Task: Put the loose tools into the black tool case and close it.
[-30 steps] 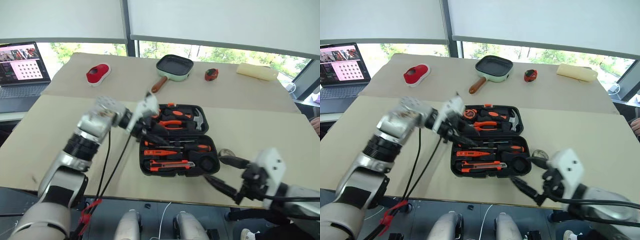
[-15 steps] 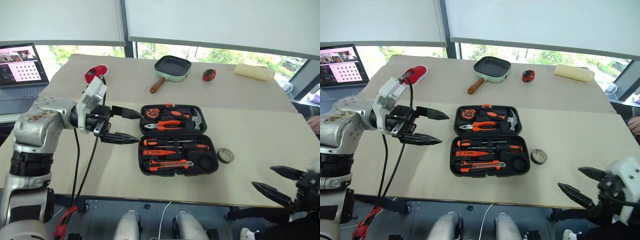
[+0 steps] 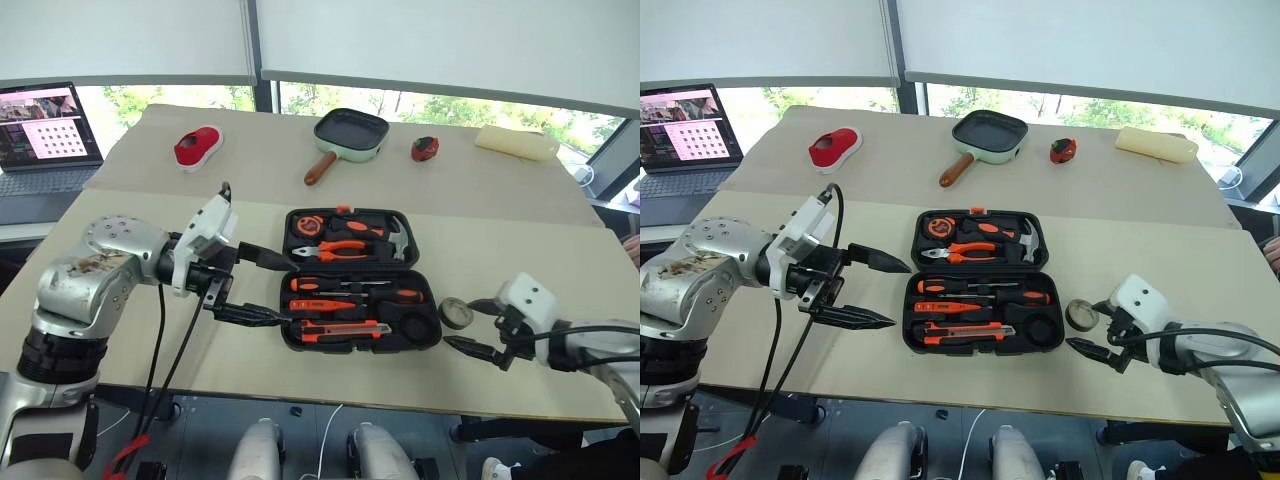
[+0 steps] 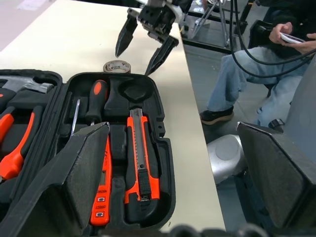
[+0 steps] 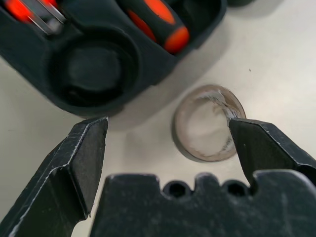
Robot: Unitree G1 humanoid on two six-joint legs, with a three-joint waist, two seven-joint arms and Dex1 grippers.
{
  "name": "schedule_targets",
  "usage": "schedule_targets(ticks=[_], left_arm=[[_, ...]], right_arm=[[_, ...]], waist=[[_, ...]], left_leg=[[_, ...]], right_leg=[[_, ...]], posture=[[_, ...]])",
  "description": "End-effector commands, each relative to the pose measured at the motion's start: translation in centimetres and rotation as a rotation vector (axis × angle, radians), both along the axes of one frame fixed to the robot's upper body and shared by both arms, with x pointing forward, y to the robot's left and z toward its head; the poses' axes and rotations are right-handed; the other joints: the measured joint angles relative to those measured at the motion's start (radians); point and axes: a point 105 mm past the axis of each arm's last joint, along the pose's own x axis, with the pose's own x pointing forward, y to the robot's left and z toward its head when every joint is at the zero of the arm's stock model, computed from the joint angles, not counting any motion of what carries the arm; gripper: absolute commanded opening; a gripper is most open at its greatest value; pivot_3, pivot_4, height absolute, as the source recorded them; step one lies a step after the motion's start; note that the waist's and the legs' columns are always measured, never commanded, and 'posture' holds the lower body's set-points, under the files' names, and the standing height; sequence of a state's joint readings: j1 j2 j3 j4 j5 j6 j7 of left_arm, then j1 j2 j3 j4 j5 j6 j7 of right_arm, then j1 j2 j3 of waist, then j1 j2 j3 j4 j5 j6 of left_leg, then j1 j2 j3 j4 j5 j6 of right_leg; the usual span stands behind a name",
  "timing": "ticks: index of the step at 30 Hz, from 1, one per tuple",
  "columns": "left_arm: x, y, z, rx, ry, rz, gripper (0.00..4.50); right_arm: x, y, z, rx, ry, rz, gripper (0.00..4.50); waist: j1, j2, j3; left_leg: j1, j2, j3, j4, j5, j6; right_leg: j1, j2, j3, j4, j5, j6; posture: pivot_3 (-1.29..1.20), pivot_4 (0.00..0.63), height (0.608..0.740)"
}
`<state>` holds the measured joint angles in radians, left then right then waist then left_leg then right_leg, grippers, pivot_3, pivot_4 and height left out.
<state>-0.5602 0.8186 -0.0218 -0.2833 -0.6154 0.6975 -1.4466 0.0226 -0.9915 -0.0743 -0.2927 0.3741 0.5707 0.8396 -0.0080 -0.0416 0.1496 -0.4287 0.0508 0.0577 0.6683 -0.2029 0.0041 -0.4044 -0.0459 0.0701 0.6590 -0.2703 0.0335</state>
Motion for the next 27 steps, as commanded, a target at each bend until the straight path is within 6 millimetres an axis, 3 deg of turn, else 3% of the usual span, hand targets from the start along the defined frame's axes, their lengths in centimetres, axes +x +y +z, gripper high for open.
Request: schedule_targets(ticks=[1,6,8,11,16,20,23,25,27], left_arm=[[-0.8,-0.2,0.6,-0.009,-0.031,-0.023,4.50],[-0.6,-0.1,0.5,-0.009,-0.034,-0.013,4.50],[-0.5,-0.2,0.6,-0.011,-0.040,-0.013,4.50],[-0.4,-0.3,0.6,-0.015,-0.047,-0.017,4.50],[-0.3,-0.3,0.5,-0.014,-0.049,-0.023,4.50],[-0.1,-0.4,0.3,-0.011,-0.047,-0.036,4.50],[0.0,-0.7,0.2,-0.013,-0.052,-0.045,4.50],[0.0,-0.8,0.2,-0.013,-0.053,-0.046,4.50],[0.1,-0.8,0.2,-0.013,-0.057,-0.048,4.50]], right_arm=[[0.5,0.2,-0.7,-0.030,-0.002,0.029,3.58],[1.4,0.4,-1.3,-0.035,-0.018,0.031,1.82],[1.5,0.0,-1.5,-0.061,-0.025,0.030,1.35],[1.2,-1.0,-0.3,-0.085,-0.036,0.017,0.14],[0.2,-0.3,2.6,-0.042,-0.064,0.073,0.06],[-0.9,3.4,5.9,0.103,-0.070,0.179,0.06],[-1.6,6.5,6.1,0.120,-0.058,0.271,0.06],[-1.7,7.1,5.9,0.117,-0.048,0.279,0.06],[-2.0,8.0,4.5,0.076,-0.010,0.304,0.06]], waist=[[-0.002,0.000,0.000],[-0.006,0.000,0.000],[-0.007,0.000,0.000],[-0.005,0.000,0.000],[0.006,0.000,0.000],[-0.004,0.001,0.000],[-0.007,0.001,0.000],[-0.006,0.000,0.001],[-0.001,0.000,0.001]], left_leg=[[0.000,0.000,0.000,0.000,0.000,0.000],[0.001,0.000,0.000,0.000,0.000,0.000],[0.002,0.000,0.000,0.000,0.000,0.000],[0.002,0.000,0.000,0.000,0.000,0.000],[0.002,0.000,0.001,0.000,0.000,0.000],[0.002,0.001,0.001,0.000,0.000,0.000],[0.003,0.001,0.000,-0.001,0.000,0.000],[0.002,0.001,0.000,-0.001,0.000,0.000],[0.002,0.001,0.000,-0.001,0.000,0.000]], right_leg=[[0.000,0.000,0.000,0.000,0.000,0.000],[0.001,0.000,0.000,0.001,0.000,0.000],[0.001,0.000,0.000,0.001,0.000,0.000],[0.001,0.000,0.000,0.001,0.000,0.000],[0.001,0.000,0.000,0.001,0.000,0.000],[0.001,0.001,0.000,0.001,0.000,0.000],[0.001,0.001,0.000,0.002,0.000,0.000],[0.001,0.001,0.000,0.001,0.000,0.000],[0.000,0.000,0.000,0.000,0.000,0.001]], posture=[[0.00,0.150,0.740],[0.00,0.150,0.740],[0.00,0.150,0.740],[0.00,0.150,0.740],[0.00,0.150,0.740],[0.00,0.150,0.740],[0.00,0.150,0.740],[0.00,0.150,0.740],[0.00,0.150,0.740]])
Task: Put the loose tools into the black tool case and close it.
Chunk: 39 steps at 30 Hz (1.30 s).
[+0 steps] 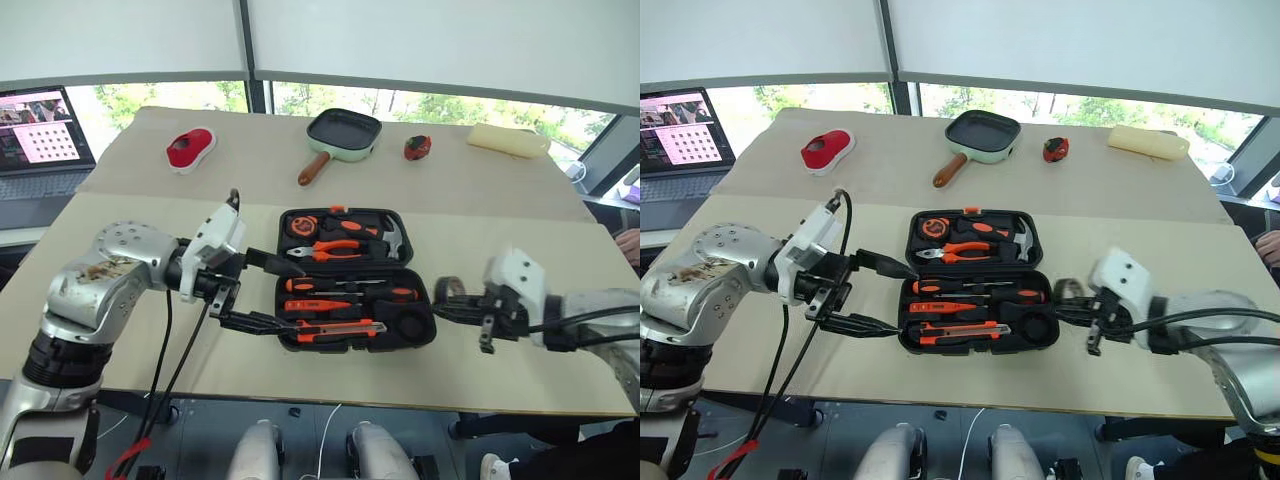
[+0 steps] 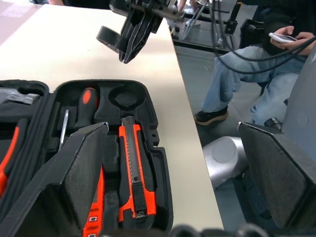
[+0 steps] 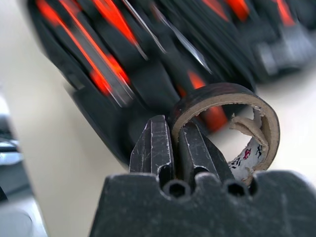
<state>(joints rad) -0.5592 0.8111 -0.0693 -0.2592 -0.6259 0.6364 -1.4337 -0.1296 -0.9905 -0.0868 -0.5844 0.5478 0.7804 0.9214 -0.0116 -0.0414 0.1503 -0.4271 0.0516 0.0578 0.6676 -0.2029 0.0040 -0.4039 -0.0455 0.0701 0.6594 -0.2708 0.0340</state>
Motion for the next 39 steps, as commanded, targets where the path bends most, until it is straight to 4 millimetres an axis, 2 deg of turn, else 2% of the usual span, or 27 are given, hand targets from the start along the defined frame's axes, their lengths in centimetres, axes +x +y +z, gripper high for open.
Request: schedule_targets(ticks=[1,7,13,14,15,20,25,28,32,35,36,39], left_arm=[[0.0,-0.3,0.8,-0.001,-0.054,-0.021,4.50],[0.1,-0.2,0.7,0.007,-0.065,-0.009,4.50],[0.0,-0.2,0.7,0.007,-0.064,0.002,4.50],[0.0,-0.2,0.7,0.007,-0.063,0.002,4.50],[0.0,-0.2,0.7,0.008,-0.062,0.003,4.50],[0.1,-0.1,0.8,0.008,-0.063,0.010,4.50],[0.5,0.1,0.6,0.012,-0.062,0.036,4.50],[1.4,0.8,0.1,0.017,-0.052,0.103,4.50],[5.0,4.0,-2.0,0.064,-0.035,0.386,4.50],[6.4,6.2,-3.8,0.131,-0.062,0.535,3.74],[6.7,6.8,-4.4,0.155,-0.068,0.567,3.35],[6.9,7.3,-5.9,0.198,-0.079,0.608,2.27]], right_arm=[[-0.4,1.2,-1.7,-0.060,0.039,0.025,0.06],[-0.3,0.8,-3.5,-0.126,0.071,0.014,0.06],[-0.5,0.6,-4.4,-0.155,0.090,0.025,0.06],[-0.6,0.7,-4.4,-0.154,0.092,0.028,0.83],[-0.6,0.7,-4.4,-0.153,0.093,0.030,1.06],[-1.3,0.8,-3.9,-0.153,0.097,0.054,2.82],[-2.0,0.7,-2.0,-0.120,0.085,0.064,4.40],[-1.4,-0.1,-0.5,-0.089,0.062,0.014,4.40],[1.2,-4.0,1.5,-0.011,0.011,-0.179,4.40],[3.5,-6.8,1.5,0.007,-0.014,-0.316,3.65],[4.1,-7.6,1.2,-0.002,-0.024,-0.343,3.29],[5.9,-8.8,0.2,-0.017,-0.036,-0.390,2.31]], waist=[[0.005,0.000,0.000],[0.003,0.000,0.000],[0.002,0.000,0.000],[0.002,0.000,0.000],[0.003,0.000,0.000],[0.004,0.000,0.000],[0.004,0.000,0.000],[0.002,0.000,0.000],[0.001,0.000,0.000],[-0.001,-0.001,0.000],[-0.001,-0.001,0.000],[-0.001,-0.001,0.000]], left_leg=[[0.000,0.000,0.000,0.000,0.000,0.000],[-0.002,-0.001,0.000,0.000,0.000,0.000],[-0.002,-0.001,0.000,0.000,0.000,0.000],[-0.002,-0.001,0.000,0.000,0.000,0.000],[-0.002,-0.001,0.000,0.000,0.000,0.000],[-0.002,-0.001,0.000,0.000,0.000,0.000],[-0.002,-0.001,0.000,0.000,0.000,0.000],[-0.002,0.000,0.000,0.000,0.000,0.000],[-0.002,0.000,0.000,0.000,0.000,0.000],[-0.002,0.000,0.000,0.000,0.000,0.000],[-0.002,0.000,0.000,0.000,0.000,0.000],[-0.002,0.000,0.001,-0.001,0.000,0.000]], right_leg=[[0.000,-0.001,0.000,0.000,0.000,0.000],[-0.001,-0.001,0.000,-0.001,0.000,-0.001],[-0.001,-0.001,0.000,-0.001,0.000,0.000],[-0.001,-0.001,0.000,-0.001,0.000,0.000],[-0.001,-0.001,0.000,-0.001,0.000,0.000],[-0.001,-0.001,-0.001,-0.001,0.000,0.000],[-0.001,-0.001,-0.001,-0.001,0.000,0.000],[-0.001,-0.001,-0.001,-0.001,0.000,0.000],[-0.001,-0.001,-0.001,-0.001,0.000,0.000],[-0.001,-0.001,-0.001,-0.001,0.001,-0.001],[-0.001,-0.001,-0.001,-0.001,0.001,-0.001],[-0.002,-0.001,-0.001,-0.002,0.001,-0.001]], posture=[[0.00,0.150,0.740],[0.00,0.150,0.740],[0.00,0.150,0.740],[0.00,0.150,0.740],[0.00,0.150,0.740],[0.00,0.150,0.740],[0.00,0.150,0.740],[0.00,0.150,0.740],[0.00,0.150,0.740],[0.00,0.150,0.740],[0.00,0.150,0.740],[0.00,0.150,0.740]])
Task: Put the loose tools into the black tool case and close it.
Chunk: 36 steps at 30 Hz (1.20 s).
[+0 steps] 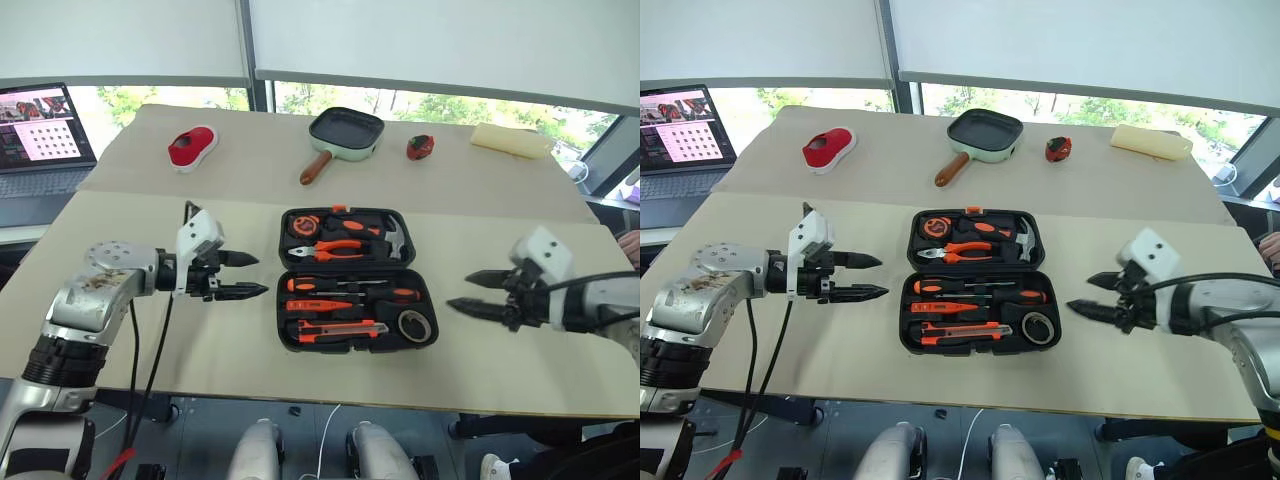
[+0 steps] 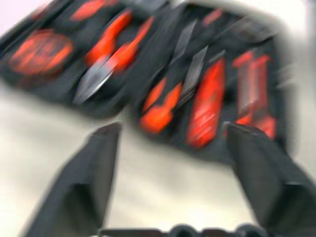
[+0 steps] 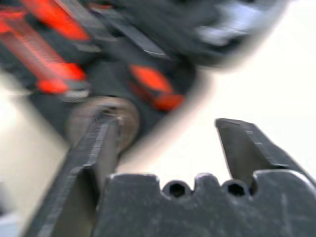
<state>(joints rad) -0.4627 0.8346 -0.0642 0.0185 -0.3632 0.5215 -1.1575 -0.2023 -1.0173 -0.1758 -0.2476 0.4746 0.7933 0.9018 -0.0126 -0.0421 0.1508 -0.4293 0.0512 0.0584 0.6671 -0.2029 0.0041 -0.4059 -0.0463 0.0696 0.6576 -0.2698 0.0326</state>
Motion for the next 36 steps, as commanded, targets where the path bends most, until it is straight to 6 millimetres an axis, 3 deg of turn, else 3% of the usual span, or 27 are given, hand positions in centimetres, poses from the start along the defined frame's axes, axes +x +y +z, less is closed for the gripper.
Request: schedule_targets(ticks=[1,6,10,14,23,28,33,36], left_arm=[[0.5,0.2,-0.6,0.059,-0.067,0.022,1.94],[0.5,-1.9,-2.1,0.042,-0.058,-0.028,0.03],[0.0,-3.8,-3.3,0.037,-0.032,-0.080,0.00],[-1.1,-4.7,-3.3,-0.009,-0.003,-0.137,0.00],[-5.1,-3.6,-3.9,-0.011,0.103,-0.257,0.00],[-5.7,-3.2,-4.5,0.005,0.112,-0.244,0.00],[-3.8,-0.7,-5.3,0.076,0.094,-0.086,0.00],[-1.6,1.8,-4.9,0.067,0.107,0.076,0.71]], right_arm=[[2.1,-1.0,-0.8,-0.046,-0.051,-0.021,1.96],[4.1,0.3,-3.1,-0.112,-0.047,0.067,0.22],[4.4,2.9,-4.6,-0.134,-0.006,0.196,0.04],[2.9,5.7,-4.7,-0.096,0.025,0.334,0.04],[-1.6,7.4,-5.1,-0.076,0.053,0.433,0.04],[-1.9,6.7,-5.7,-0.108,0.036,0.366,0.04],[-1.8,4.1,-5.9,-0.179,0.012,0.253,0.04],[-1.7,1.6,-5.4,-0.167,0.035,0.148,0.82]], waist=[[0.000,0.000,0.000],[0.002,0.001,0.000],[0.000,0.001,0.000],[0.000,0.001,0.001],[-0.001,0.002,0.001],[0.000,0.002,0.001],[0.001,0.002,0.001],[0.008,0.002,0.001]], left_leg=[[0.000,0.000,0.000,0.000,0.000,0.000],[0.000,0.000,0.000,0.000,0.000,0.000],[-0.002,0.000,0.000,0.000,0.000,0.000],[-0.002,0.000,0.000,0.000,0.000,0.000],[-0.002,0.000,0.000,-0.004,0.000,0.000],[-0.001,0.000,0.000,-0.004,0.000,0.000],[-0.001,0.000,0.000,-0.004,0.000,0.000],[0.000,0.000,0.000,-0.004,0.000,0.000]], right_leg=[[0.000,0.000,0.000,0.000,0.000,0.000],[0.000,0.000,0.000,0.000,0.000,0.000],[-0.002,0.000,0.000,0.001,0.000,0.000],[-0.002,0.000,0.000,0.002,0.000,0.000],[-0.004,0.000,0.000,0.002,0.000,-0.001],[-0.004,0.000,0.000,0.002,0.000,-0.001],[-0.004,0.000,0.000,0.002,0.000,-0.001],[-0.003,0.000,0.000,0.002,0.000,-0.001]], posture=[[0.00,0.150,0.740],[0.00,0.150,0.740],[0.00,0.150,0.740],[0.00,0.150,0.740],[0.00,0.150,0.740],[0.00,0.150,0.740],[0.00,0.150,0.740],[0.00,0.150,0.740]])
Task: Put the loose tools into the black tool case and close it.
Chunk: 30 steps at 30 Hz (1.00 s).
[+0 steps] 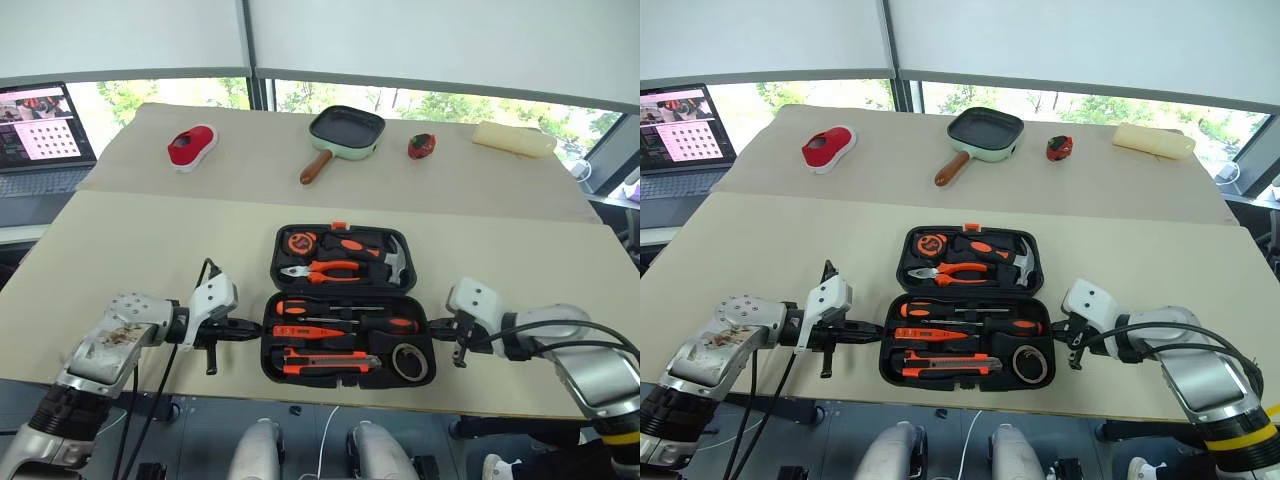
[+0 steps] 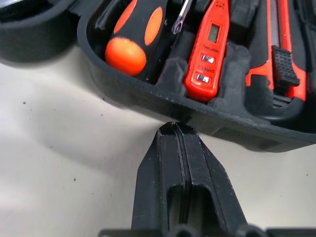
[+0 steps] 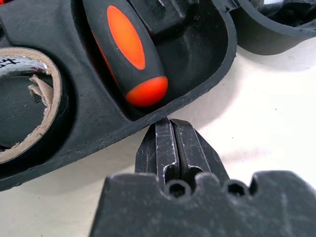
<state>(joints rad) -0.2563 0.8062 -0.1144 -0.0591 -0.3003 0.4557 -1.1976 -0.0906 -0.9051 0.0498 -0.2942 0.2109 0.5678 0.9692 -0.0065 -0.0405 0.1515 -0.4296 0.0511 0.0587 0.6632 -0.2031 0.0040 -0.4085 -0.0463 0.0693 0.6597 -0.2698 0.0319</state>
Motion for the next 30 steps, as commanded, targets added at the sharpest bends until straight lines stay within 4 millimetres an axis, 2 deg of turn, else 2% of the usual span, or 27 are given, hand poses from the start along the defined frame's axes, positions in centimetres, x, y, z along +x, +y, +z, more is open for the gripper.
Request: schedule_targets(ticks=[1,4,8,13,17,20,23,24,27,29,30], left_arm=[[3.1,3.2,1.2,0.013,-0.030,0.213,1.12],[5.0,3.6,2.8,-0.091,0.026,0.344,1.92],[7.0,1.8,5.5,-0.286,0.224,0.472,3.34],[9.3,-0.8,7.2,-0.423,0.398,0.583,3.34],[9.6,-2.4,6.6,-0.349,0.404,0.580,3.34],[9.4,-2.9,5.8,-0.332,0.445,0.584,3.37],[8.8,-3.2,5.2,-0.319,0.466,0.566,2.55],[8.6,-3.2,5.1,-0.318,0.473,0.568,2.30],[8.3,-3.0,4.8,-0.320,0.485,0.571,0.97],[8.1,-3.1,4.6,-0.319,0.494,0.567,0.45],[8.1,-3.1,4.6,-0.319,0.497,0.567,0.45]], right_arm=[[0.8,-3.1,1.9,-0.005,-0.034,-0.129,1.22],[1.9,-3.6,3.7,0.105,-0.018,-0.221,2.09],[5.0,-2.7,6.6,0.328,0.021,-0.354,3.46],[8.3,-0.4,7.2,0.494,0.140,-0.456,3.46],[10.1,0.7,6.2,0.514,0.194,-0.525,3.46],[10.6,0.9,5.3,0.488,0.211,-0.552,2.82],[10.7,1.2,4.9,0.475,0.221,-0.553,1.72],[10.7,1.3,4.9,0.481,0.226,-0.553,1.51],[10.5,1.4,4.9,0.485,0.231,-0.550,0.29],[10.3,1.5,4.7,0.476,0.236,-0.541,0.00],[10.1,1.6,4.7,0.473,0.239,-0.536,0.00]], waist=[[0.003,0.000,0.000],[0.001,0.000,0.000],[-0.010,-0.001,0.001],[-0.010,-0.001,0.001],[-0.010,-0.001,0.001],[-0.010,-0.001,0.000],[-0.009,-0.001,0.000],[-0.009,-0.001,0.000],[-0.010,-0.001,0.000],[-0.010,-0.001,0.000],[-0.010,-0.001,0.000]], left_leg=[[0.001,0.000,0.000,0.000,0.000,0.000],[0.004,0.000,0.000,0.000,0.000,0.000],[0.006,0.000,-0.001,0.000,0.001,0.000],[0.004,0.000,-0.002,0.000,0.001,0.000],[-0.001,-0.001,-0.002,0.000,0.001,0.000],[-0.007,-0.002,-0.002,0.000,0.001,0.000],[-0.012,-0.002,-0.002,0.000,0.003,-0.003],[-0.012,-0.002,-0.002,0.000,0.003,-0.003],[-0.011,-0.002,-0.002,0.000,0.003,-0.003],[-0.011,-0.002,-0.002,0.000,0.003,-0.003],[-0.011,-0.002,-0.002,0.000,0.003,-0.003]], right_leg=[[0.001,0.000,0.000,0.000,0.000,0.000],[0.003,0.000,0.000,0.000,0.000,0.000],[0.004,0.001,0.000,0.001,0.000,0.000],[0.002,0.002,0.000,0.003,0.001,-0.001],[-0.002,0.001,0.000,0.003,0.001,-0.001],[-0.009,0.000,0.000,0.004,0.001,-0.001],[-0.014,0.000,0.000,0.006,0.002,-0.002],[-0.014,0.000,0.000,0.006,0.002,-0.002],[-0.014,0.000,0.000,0.006,0.002,-0.002],[-0.013,0.000,0.000,0.005,0.002,-0.002],[-0.013,0.000,0.000,0.005,0.003,-0.001]], posture=[[0.00,0.150,0.740],[0.00,0.150,0.740],[0.00,0.150,0.740],[0.00,0.150,0.740],[0.00,0.150,0.740],[0.00,0.150,0.740],[0.00,0.150,0.740],[0.00,0.150,0.740],[0.00,0.150,0.740],[0.00,0.150,0.740],[0.00,0.150,0.740]])
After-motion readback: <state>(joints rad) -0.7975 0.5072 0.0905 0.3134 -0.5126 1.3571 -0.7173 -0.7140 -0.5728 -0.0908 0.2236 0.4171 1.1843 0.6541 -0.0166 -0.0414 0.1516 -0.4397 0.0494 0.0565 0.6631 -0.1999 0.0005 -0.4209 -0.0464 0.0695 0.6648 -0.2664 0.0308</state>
